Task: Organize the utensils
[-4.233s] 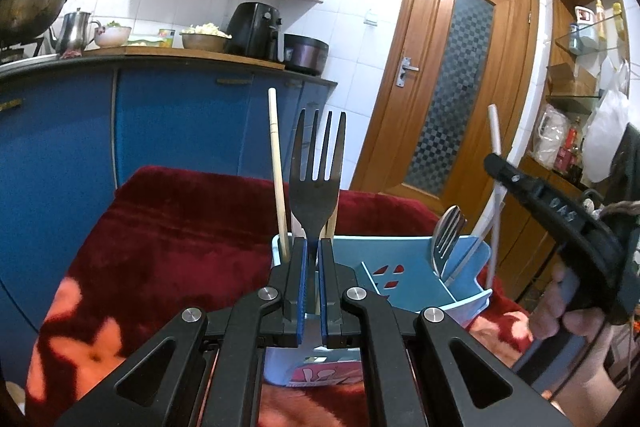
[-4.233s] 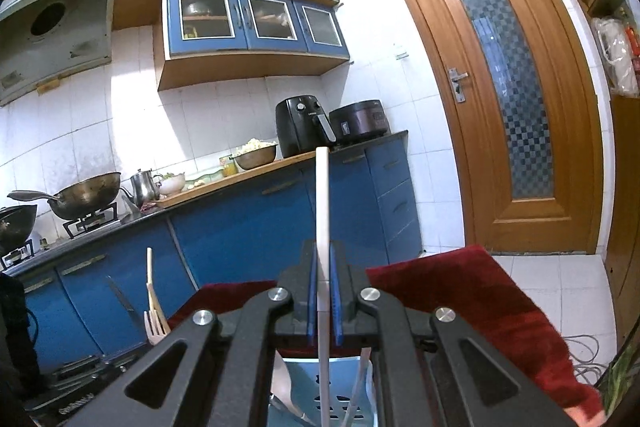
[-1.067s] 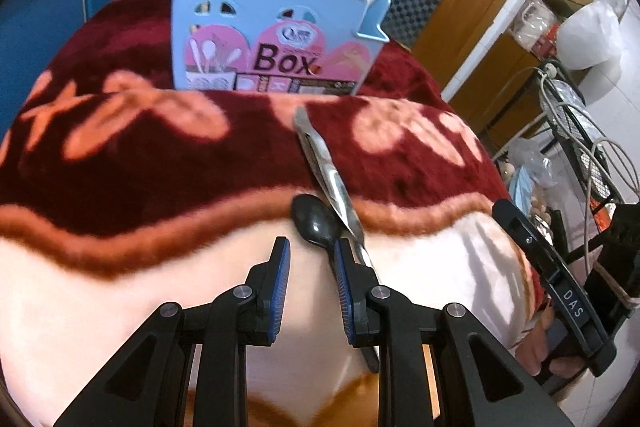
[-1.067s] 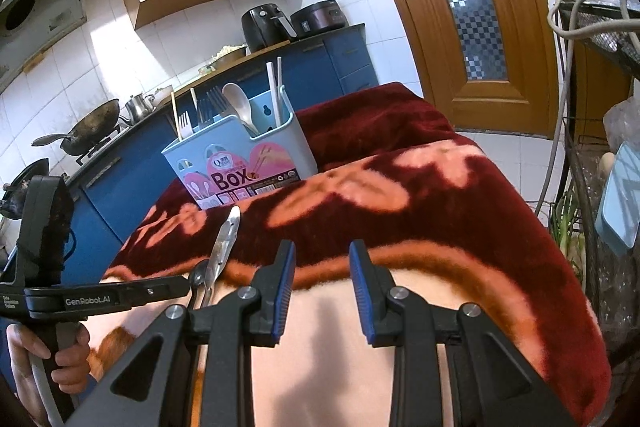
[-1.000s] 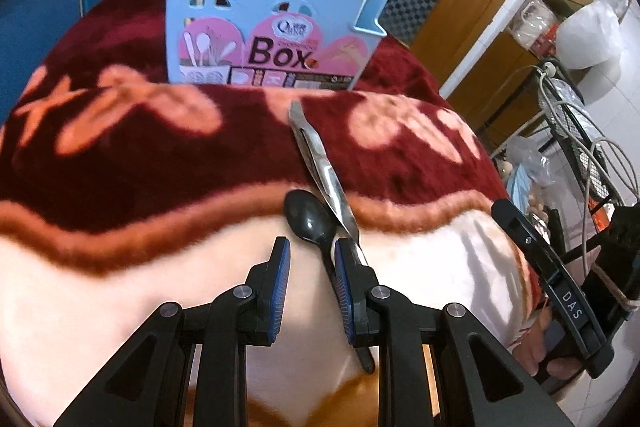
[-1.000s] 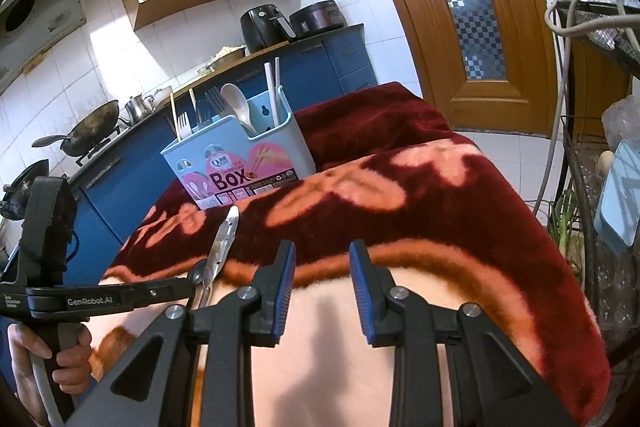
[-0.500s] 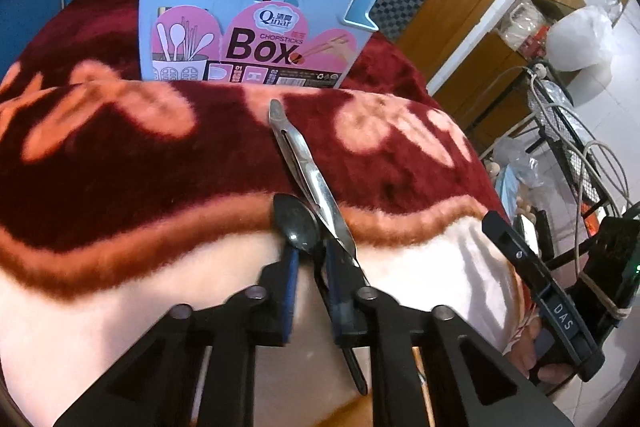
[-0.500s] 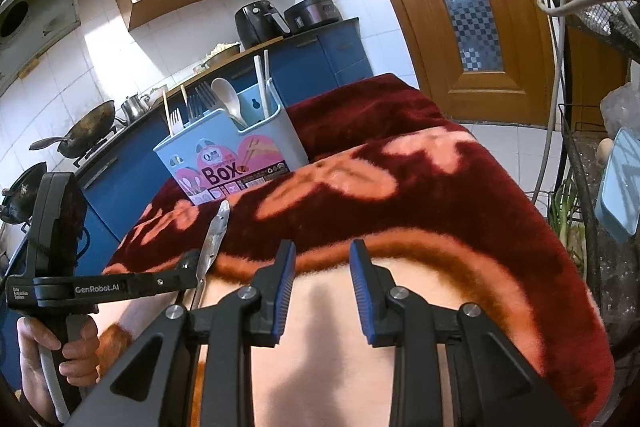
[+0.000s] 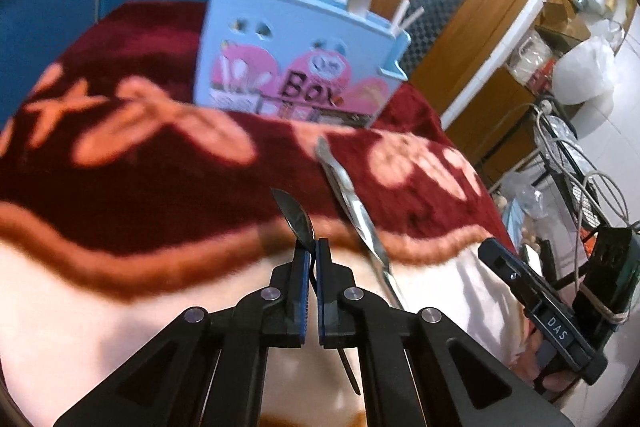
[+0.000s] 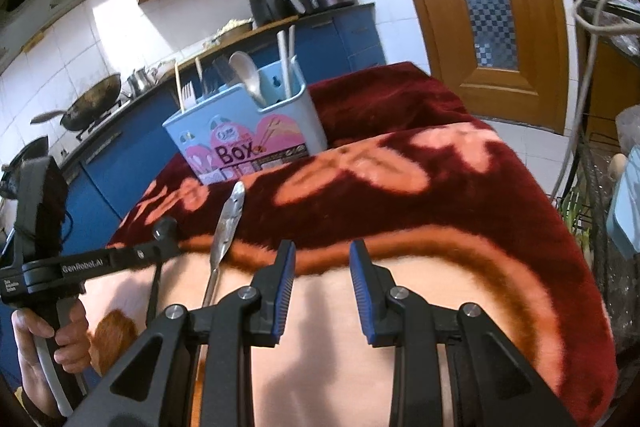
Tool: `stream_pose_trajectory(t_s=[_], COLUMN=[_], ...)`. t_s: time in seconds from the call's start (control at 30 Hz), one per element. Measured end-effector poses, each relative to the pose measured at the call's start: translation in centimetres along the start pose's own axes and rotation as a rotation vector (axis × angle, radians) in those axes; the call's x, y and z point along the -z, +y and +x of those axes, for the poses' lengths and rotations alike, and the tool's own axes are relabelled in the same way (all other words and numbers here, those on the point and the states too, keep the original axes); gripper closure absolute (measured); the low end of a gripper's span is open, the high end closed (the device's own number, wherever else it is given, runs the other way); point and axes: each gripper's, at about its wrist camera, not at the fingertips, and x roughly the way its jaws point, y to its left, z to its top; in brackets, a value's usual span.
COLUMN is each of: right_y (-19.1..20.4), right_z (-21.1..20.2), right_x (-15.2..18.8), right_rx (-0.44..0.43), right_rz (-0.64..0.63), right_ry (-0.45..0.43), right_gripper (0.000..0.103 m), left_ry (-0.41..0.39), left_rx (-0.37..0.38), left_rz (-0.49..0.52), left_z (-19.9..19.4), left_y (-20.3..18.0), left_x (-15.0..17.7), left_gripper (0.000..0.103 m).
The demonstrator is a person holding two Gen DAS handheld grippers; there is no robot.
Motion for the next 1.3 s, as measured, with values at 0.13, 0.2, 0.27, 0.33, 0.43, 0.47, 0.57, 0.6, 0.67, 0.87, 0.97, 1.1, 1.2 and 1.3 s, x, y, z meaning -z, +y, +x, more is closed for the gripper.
stream_pose_trajectory(t_s=[0.13,0.2,0.27,0.33,0.43,0.47,0.57,0.6,0.67,0.87,0.97,1.1,1.2,1.3], right_y=[1.1,1.9,2.6,3.3,4.4,4.7,5.7,6.0,6.5,8.6,9.3,9.8,9.9,9.8], right_z=[0.9,1.4,1.8,2.3,3.0,3.3,4.2,4.6,5.4,7.0,8.0,9.1,10.0,10.8], right_x=[-0.3,-0.6,-0.9,-1.2,-1.8,-2.0,-2.6,-2.8,-3.0,-3.5,-3.7,-3.8,-3.8,-3.8], right_rx=[-0.014,-0.025,-0.036,-0.051,-0.060,-0.063,-0.066,-0.070,-0.066,-0.042,-0.022,0.017,0.032,0.029], right_rz=[-0.023,-0.041,-0.055,-0.063,-0.091,-0.102,-0.122,-0.122,-0.126,-0.199,-0.220,-0.245,-0.255,-0.250], right_ry=[0.050,0.077,0.105,0.138,0.182,0.195,0.245,0.269,0.305,0.381,0.425,0.475,0.515,0.555], right_gripper=[0.072,0.072,0.072,0.071,0.066,0.066,0.066,0.066,0.066,0.066,0.066,0.066,0.066,0.066], left_ry=[-0.068,-0.097,-0.117,-0.133,-0.157,-0.164,-0.186,-0.195,-0.208,-0.231,-0.241,-0.245,-0.244,-0.243], left_rx=[-0.042,-0.068,-0.089,-0.097,-0.103,-0.106,-0.121,-0.128,-0.138,-0.165,-0.173,-0.172,-0.175,-0.174], left_rz=[0.025,0.035,0.042,0.039,0.035,0.036,0.039,0.039,0.039,0.044,0.044,0.041,0.043,0.040], left_z=[-1.5,-2.1,-2.6,-3.0,-3.6,-3.8,-4.3,-4.5,-4.7,-5.5,-5.7,-5.8,-5.7,-5.7], left_y=[0.8,1.2,1.7,2.3,2.9,3.0,3.4,3.5,3.8,4.6,5.0,5.3,5.3,5.6], left_x=[-0.5,-0.7,-0.8,-0.9,-1.0,-1.0,-0.9,-0.9,-0.9,-0.9,-0.9,-0.8,-0.8,-0.7], left_gripper=[0.100,0.100,0.100,0.100,0.100,0.100,0.100,0.100,0.100,0.100,0.100,0.100,0.100,0.100])
